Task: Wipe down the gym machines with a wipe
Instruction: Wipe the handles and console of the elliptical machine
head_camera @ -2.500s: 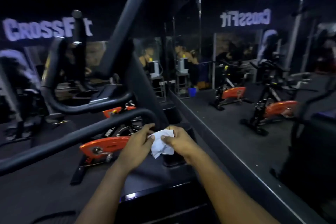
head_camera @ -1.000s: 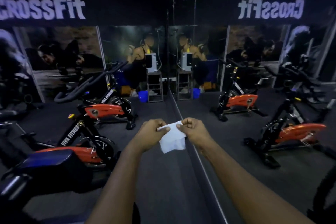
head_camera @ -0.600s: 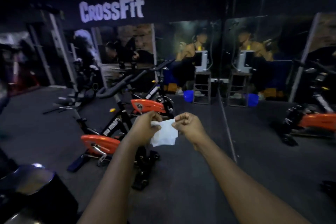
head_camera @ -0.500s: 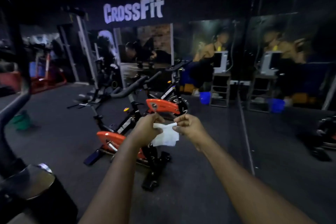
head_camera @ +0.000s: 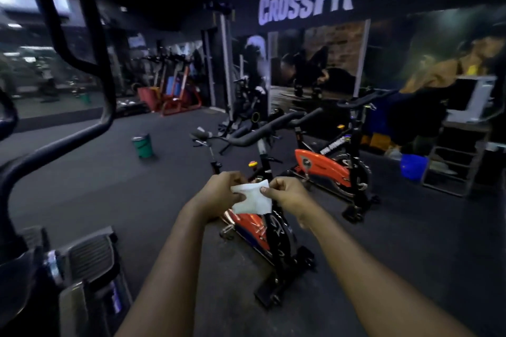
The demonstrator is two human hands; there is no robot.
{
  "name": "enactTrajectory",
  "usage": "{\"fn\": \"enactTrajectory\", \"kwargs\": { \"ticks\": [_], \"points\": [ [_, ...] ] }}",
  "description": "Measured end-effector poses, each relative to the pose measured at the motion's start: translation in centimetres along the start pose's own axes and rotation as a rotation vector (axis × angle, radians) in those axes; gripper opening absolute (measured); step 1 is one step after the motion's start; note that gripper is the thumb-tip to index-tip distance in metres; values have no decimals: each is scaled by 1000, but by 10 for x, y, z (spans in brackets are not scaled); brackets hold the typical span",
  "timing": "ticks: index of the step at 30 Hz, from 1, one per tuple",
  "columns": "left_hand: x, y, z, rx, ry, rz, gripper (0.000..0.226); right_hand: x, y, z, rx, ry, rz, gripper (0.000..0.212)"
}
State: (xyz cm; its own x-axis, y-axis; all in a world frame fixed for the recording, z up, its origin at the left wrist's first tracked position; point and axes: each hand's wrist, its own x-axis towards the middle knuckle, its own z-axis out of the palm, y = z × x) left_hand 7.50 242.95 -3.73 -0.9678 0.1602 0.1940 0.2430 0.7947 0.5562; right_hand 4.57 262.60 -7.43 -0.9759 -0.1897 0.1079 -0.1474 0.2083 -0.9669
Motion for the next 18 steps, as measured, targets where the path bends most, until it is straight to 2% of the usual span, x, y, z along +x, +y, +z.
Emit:
{"fn": "enactTrajectory", "kwargs": {
  "ticks": [1,4,7,9,11,17,18],
  "points": [
    [10,-9,-4,-17,20,-24,23,21,0,6,20,-39,-17,10],
    [32,-30,-19,12,54,-119,35,72,-2,25,73,-150,-43,15],
    [56,-51,-40,47,133,-237,30,126,-7,48,157,-305,-58,10],
    [63,-59,-48,85,172,-290,32,155,-8,63,153,-372,-92,19],
    [69,-67,-57,116,216,-340,32,178,-11,80,164,-429,-98,13],
    [89,-81,-74,219,560,-460,6,240,-22,127,333,-634,-128,13],
    [89,-81,-76,245,587,-472,10,242,-23,130,351,-668,-145,10]
  ]
}}
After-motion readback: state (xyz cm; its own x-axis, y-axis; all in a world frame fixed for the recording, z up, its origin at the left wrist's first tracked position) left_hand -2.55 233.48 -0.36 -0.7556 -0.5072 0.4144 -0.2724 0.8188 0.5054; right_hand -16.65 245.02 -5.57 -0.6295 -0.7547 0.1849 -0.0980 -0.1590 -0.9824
